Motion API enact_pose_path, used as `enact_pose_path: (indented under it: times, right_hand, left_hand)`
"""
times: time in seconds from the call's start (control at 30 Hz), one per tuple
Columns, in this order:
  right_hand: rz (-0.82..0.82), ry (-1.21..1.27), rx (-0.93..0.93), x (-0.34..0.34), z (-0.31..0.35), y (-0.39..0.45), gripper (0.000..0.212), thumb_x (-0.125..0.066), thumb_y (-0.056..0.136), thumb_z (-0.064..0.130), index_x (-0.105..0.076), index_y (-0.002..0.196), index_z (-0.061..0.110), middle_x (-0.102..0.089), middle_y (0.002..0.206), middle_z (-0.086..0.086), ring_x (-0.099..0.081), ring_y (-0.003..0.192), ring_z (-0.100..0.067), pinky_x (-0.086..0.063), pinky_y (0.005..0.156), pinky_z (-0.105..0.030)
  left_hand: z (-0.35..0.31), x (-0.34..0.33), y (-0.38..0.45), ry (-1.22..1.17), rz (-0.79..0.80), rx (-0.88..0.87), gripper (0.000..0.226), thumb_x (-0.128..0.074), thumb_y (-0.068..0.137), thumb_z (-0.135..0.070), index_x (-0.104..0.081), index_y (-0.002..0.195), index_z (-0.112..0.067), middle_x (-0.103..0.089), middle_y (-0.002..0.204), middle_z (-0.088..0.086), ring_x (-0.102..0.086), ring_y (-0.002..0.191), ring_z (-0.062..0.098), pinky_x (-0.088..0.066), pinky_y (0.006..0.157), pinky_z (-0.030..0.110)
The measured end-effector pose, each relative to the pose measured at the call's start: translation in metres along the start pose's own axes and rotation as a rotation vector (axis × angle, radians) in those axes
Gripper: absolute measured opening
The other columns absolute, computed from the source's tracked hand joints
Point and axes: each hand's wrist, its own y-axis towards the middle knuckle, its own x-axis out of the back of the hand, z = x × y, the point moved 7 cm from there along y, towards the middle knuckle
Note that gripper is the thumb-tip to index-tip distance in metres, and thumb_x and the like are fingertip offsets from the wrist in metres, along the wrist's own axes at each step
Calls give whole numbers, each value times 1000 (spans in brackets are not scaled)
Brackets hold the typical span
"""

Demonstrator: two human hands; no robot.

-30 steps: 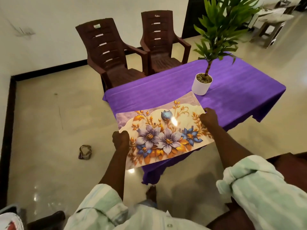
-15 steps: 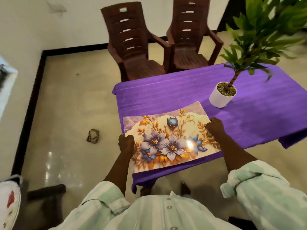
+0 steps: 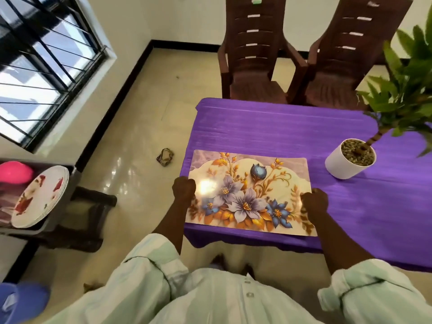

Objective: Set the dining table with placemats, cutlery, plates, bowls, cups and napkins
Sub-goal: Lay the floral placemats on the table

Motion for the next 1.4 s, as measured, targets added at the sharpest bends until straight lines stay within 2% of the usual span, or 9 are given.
enact_pose_path:
  times: [0.07, 0.13, 0.2, 0.33, 0.53, 0.7, 0.8, 0.93, 1.4]
  right_hand:
    - [4, 37, -15, -1, 0, -1, 12, -65, 78, 7, -65, 88, 1, -62, 79, -14, -58, 67, -28, -49, 60, -38]
    - [0, 33, -16, -3, -1, -3, 11, -61, 80, 5, -63, 89, 0, -60, 82, -13, -55, 69, -27, -42, 58, -32]
    - [-17, -24, 16, -2, 1, -3, 15, -56, 83, 5, -65, 94, -1, -60, 87, -13, -57, 78, -29, -40, 63, -31]
    - [-16, -151, 52, -4, -1, 5, 19, -59, 80, 8, -68, 95, -1, -69, 98, -19, -65, 87, -37, -49, 68, -36]
    - [-57, -192, 32, 0, -1, 1, 29, -61, 84, 8, -58, 111, -3, -60, 117, -21, -59, 105, -39, -43, 75, -34]
    - [-61, -225, 75, -1, 0, -2, 24, -60, 85, 7, -61, 106, -4, -62, 114, -22, -60, 102, -39, -44, 72, -34]
    - [-74, -231, 88, -3, -2, -4, 26, -61, 87, 9, -60, 108, -4, -61, 115, -23, -60, 103, -39, -50, 80, -40]
    - [-86, -233, 68, -3, -6, -9, 32, -62, 89, 13, -58, 117, -2, -59, 121, -21, -59, 109, -37, -51, 88, -43]
    - [-83, -262, 62, -2, -7, -18, 35, -64, 91, 14, -56, 121, -1, -58, 122, -21, -60, 109, -36, -54, 91, -47]
  left_hand:
    - [-3, 5, -4, 95, -64, -18, 25, -51, 90, -8, -68, 105, 2, -68, 107, 19, -64, 100, 36, -50, 83, 34]
    - [-3, 7, -6, 98, -105, -17, 27, -48, 92, -10, -68, 105, 3, -68, 107, 21, -64, 99, 37, -50, 82, 35]
    - [-1, 7, -6, 106, -133, -15, 28, -48, 93, -12, -68, 105, 3, -67, 106, 22, -64, 99, 38, -51, 84, 37]
    - [7, 9, -2, 100, -174, 11, 28, -50, 92, -13, -70, 105, 2, -67, 106, 22, -64, 98, 38, -54, 85, 41]
    - [8, 13, -2, 34, -212, 54, 31, -48, 94, -14, -68, 108, 5, -67, 108, 25, -63, 101, 41, -53, 88, 43]
    - [9, 10, -5, 25, -227, 26, 32, -47, 96, -17, -67, 108, 5, -67, 107, 24, -63, 100, 40, -54, 88, 45]
    - [9, 9, -4, 20, -230, -11, 32, -47, 94, -14, -68, 107, 5, -67, 107, 26, -62, 101, 42, -52, 90, 46]
    - [9, 9, -3, -6, -229, -10, 30, -50, 92, -13, -68, 108, 5, -67, 107, 26, -63, 100, 41, -53, 89, 47]
    - [17, -7, -17, -7, -196, -40, 31, -58, 92, -12, -61, 122, -4, -62, 125, 17, -58, 115, 32, -46, 98, 41]
